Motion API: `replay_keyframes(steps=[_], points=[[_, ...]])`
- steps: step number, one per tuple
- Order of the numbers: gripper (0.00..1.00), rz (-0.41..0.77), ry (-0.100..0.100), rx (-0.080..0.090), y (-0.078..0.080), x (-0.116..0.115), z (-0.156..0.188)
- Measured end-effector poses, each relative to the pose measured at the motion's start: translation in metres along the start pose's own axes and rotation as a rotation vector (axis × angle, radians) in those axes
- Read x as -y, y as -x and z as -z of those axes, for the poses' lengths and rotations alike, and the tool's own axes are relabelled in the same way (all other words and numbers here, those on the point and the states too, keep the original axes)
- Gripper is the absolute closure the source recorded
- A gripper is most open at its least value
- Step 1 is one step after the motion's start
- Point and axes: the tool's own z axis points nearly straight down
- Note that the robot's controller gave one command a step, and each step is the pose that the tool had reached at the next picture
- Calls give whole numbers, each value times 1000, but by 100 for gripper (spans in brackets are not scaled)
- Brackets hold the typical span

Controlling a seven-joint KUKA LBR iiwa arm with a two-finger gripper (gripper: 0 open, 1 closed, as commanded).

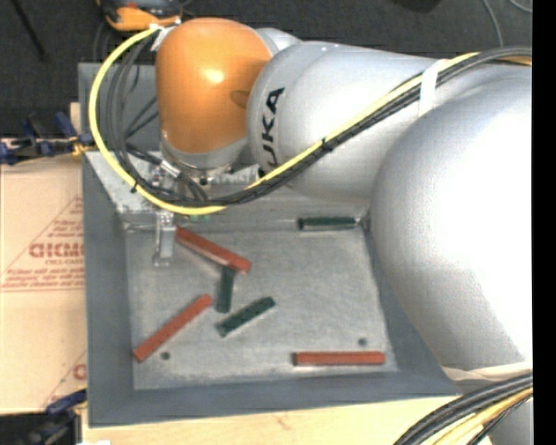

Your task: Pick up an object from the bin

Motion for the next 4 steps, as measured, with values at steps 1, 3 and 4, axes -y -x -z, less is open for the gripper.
replay_keyframes(steps=[1,3,4], points=[[0,-4,1,6,1,1,5],[0,11,1,7,-2,90,-101],[100,-52,4,13,2,85,-131]])
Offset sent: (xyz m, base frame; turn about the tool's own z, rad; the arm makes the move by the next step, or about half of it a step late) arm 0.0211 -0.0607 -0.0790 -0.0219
